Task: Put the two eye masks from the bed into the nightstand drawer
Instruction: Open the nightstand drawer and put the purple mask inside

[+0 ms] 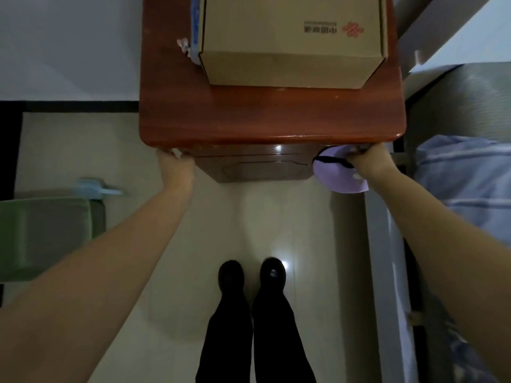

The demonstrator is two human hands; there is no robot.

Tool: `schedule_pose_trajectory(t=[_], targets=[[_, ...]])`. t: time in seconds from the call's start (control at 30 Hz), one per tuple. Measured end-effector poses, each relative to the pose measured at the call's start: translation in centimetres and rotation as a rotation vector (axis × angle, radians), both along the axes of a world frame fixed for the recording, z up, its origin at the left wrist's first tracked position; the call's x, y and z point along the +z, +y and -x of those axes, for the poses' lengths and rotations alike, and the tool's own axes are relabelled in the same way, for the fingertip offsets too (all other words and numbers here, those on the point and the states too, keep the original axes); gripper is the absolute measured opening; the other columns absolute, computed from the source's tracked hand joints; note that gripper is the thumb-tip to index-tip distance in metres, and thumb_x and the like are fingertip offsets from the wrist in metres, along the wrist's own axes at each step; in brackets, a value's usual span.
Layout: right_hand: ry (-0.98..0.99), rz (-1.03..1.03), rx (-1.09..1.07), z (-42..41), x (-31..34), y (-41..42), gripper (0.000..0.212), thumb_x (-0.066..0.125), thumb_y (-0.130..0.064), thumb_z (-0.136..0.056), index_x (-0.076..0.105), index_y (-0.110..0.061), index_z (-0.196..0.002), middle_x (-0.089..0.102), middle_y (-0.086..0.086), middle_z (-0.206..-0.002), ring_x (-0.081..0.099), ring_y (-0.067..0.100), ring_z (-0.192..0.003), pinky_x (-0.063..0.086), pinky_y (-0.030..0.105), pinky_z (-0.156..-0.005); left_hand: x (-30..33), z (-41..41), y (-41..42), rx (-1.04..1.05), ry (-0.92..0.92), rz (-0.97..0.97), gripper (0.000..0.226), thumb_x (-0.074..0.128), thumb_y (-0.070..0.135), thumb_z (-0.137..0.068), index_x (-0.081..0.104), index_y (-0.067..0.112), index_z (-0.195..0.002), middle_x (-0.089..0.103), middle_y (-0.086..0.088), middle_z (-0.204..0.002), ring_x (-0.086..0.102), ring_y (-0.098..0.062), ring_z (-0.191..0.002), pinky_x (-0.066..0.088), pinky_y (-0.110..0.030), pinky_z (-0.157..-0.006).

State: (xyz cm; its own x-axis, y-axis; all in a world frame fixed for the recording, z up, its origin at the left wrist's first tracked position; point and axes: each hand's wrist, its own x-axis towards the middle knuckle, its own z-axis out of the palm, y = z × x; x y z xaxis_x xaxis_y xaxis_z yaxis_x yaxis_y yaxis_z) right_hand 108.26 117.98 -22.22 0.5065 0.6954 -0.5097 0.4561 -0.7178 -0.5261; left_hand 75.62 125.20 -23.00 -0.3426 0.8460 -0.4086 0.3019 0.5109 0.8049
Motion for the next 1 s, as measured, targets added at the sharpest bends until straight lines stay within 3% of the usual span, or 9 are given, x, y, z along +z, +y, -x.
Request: schedule_pose_trajectory(t=[0.1,0.2,0.3,0.4,0.5,0.6,0.77,0.93,1.0], targets=[[-0.033,0.008,0.036,-0.2,0.1,0.2,0.009,0.054,-0.003,-0.088,0.058,-0.005,-0.081,0.062,0.029,-0.106,0.057,0.039,-0.100,0.045,0.043,-0.094,-0.6,0.1,0.8,-0.154,0.071,-0.026,0.031,0.042,-0.010,-0.079,0.050,0.008,-0.102,0.056,-0.018,-0.095,0.052,-0.037,-0.094,0.035,-0.025,-0.083],[-0.015,0.021,0.040,-0.7,0.4,-0.4,0.017,0.054,-0.005,-0.088,0.058,0.004,-0.102,0.062,0.031,-0.112,0.057,0.046,-0.102,0.047,0.049,-0.093,-0.7,0.8,0.6,-0.281,0.107,-0.098,0.022,0.039,-0.004,-0.071,0.040,0.018,-0.067,0.046,0.009,-0.063,0.039,-0.018,-0.064,0.032,-0.025,-0.066],[-0.089,0.015,0.177,-1.6,0.7,-0.9,0.021,0.055,-0.004,-0.088,0.055,0.013,-0.101,0.062,0.036,-0.102,0.057,0.047,-0.096,0.045,0.042,-0.081,-1.0,1.6,-0.1,-0.331,0.216,-0.200,0.021,0.041,-0.008,-0.074,0.049,0.010,-0.082,0.046,-0.005,-0.076,0.043,-0.019,-0.070,0.027,-0.018,-0.059],[-0.066,0.054,0.230,-1.7,1.5,-1.6,0.028,0.055,-0.012,-0.090,0.049,0.006,-0.111,0.061,0.029,-0.102,0.060,0.045,-0.091,0.051,0.037,-0.068,-1.1,2.2,-0.8,-0.290,0.213,-0.136,0.038,0.043,-0.010,-0.076,0.047,0.004,-0.111,0.055,-0.014,-0.102,0.054,-0.023,-0.095,0.037,-0.018,-0.072],[-0.036,0.011,0.233,-0.9,1.8,-3.6,0.045,0.053,-0.018,-0.092,0.034,-0.002,-0.129,0.059,0.023,-0.111,0.059,0.040,-0.097,0.051,0.048,-0.082,-1.0,3.3,-2.6,-0.291,0.133,-0.083,0.044,0.043,-0.011,-0.078,0.039,0.004,-0.120,0.051,-0.009,-0.115,0.052,-0.024,-0.116,0.043,-0.030,-0.090],[-0.028,0.055,0.220,0.0,1.8,-7.1,0.040,0.051,-0.021,-0.093,0.038,-0.002,-0.125,0.061,0.024,-0.110,0.060,0.039,-0.098,0.049,0.044,-0.081,-0.8,4.7,-5.6,-0.325,0.130,-0.023,0.042,0.043,-0.011,-0.081,0.038,0.001,-0.121,0.050,-0.016,-0.124,0.049,-0.026,-0.123,0.045,-0.045,-0.099],[0.005,0.155,0.094,1.7,-0.7,-12.7,0.030,0.050,-0.022,-0.094,0.043,-0.003,-0.116,0.062,0.017,-0.088,0.063,0.037,-0.084,0.047,0.038,-0.070,-1.7,6.7,-10.2,-0.350,0.084,0.070,0.049,0.040,-0.013,-0.082,0.034,0.008,-0.126,0.050,-0.007,-0.126,0.046,-0.019,-0.126,0.047,-0.032,-0.087],[0.065,0.104,0.006,2.4,-3.4,-13.7,0.043,0.052,-0.017,-0.092,0.037,-0.011,-0.132,0.059,0.005,-0.098,0.056,0.025,-0.093,0.042,0.036,-0.078,-3.5,7.2,-11.0,-0.407,0.092,0.095,0.050,0.041,-0.014,-0.081,0.034,0.007,-0.126,0.050,0.000,-0.111,0.054,-0.009,-0.092,0.040,-0.016,-0.069],[0.109,0.111,-0.050,3.0,-3.6,-13.8,0.043,0.052,-0.016,-0.092,0.038,-0.012,-0.133,0.059,0.006,-0.104,0.056,0.025,-0.094,0.046,0.038,-0.081,-4.0,7.5,-11.3,-0.450,0.087,0.105,0.056,0.039,-0.013,-0.083,0.029,0.009,-0.133,0.048,0.002,-0.117,0.050,-0.007,-0.099,0.040,-0.021,-0.078]])
